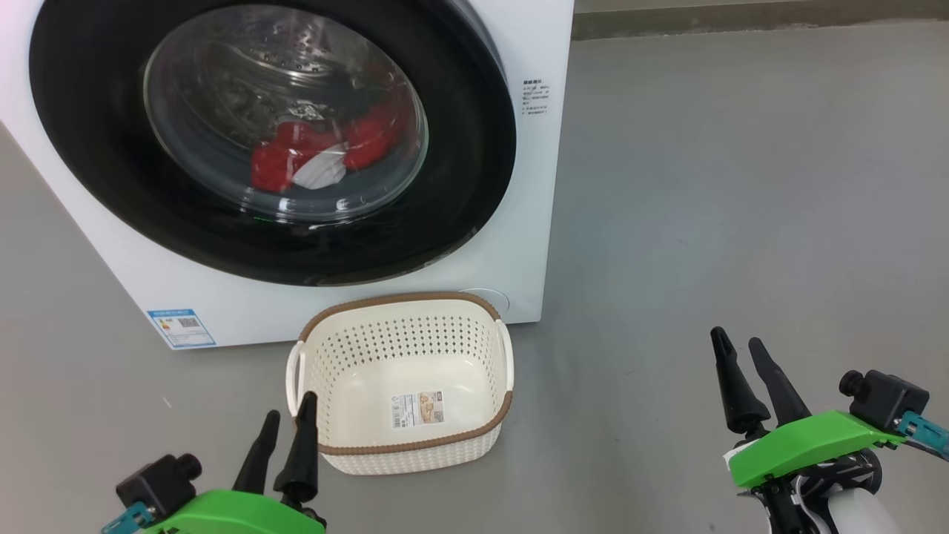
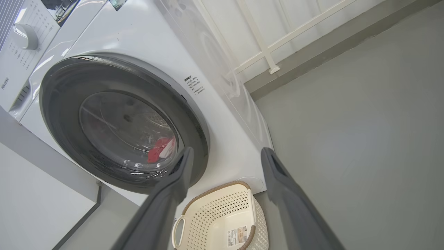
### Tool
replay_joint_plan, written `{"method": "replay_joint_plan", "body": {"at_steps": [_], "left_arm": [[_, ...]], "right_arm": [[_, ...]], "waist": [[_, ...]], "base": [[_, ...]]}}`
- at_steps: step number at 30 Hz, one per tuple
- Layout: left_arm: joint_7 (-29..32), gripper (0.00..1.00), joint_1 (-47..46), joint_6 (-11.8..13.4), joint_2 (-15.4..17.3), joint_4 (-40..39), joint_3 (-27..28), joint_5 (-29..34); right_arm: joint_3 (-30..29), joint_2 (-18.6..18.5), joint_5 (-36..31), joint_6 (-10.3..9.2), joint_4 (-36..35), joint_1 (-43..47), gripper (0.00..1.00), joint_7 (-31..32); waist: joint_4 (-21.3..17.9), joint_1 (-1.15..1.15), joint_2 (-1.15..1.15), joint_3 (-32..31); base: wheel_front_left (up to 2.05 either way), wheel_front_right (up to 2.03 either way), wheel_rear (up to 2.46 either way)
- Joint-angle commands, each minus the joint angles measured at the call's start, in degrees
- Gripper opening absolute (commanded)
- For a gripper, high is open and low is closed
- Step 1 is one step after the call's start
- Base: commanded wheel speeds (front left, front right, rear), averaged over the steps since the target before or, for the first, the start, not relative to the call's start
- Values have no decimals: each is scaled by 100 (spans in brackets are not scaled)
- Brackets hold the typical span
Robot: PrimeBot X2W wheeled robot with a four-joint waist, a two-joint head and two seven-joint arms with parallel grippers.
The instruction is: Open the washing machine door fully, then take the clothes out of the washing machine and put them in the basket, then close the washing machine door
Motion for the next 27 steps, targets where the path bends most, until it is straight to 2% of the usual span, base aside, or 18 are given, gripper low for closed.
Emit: {"method": "replay_joint_plan", "body": {"at_steps": [1,27], "left_arm": [[-75,100,-293,48,93,-131,69,198],[-501,100,-550,294,123,-167,-144,1863]], "right_arm": [[105,-60,-220,4,-176,-302,100,-86],[240,-99,-1982,5,-154,-620,100,-509]], "waist": [[-2,0,0,2],[-50,0,0,6]], "base": [[0,0,0],[0,0,0]]}}
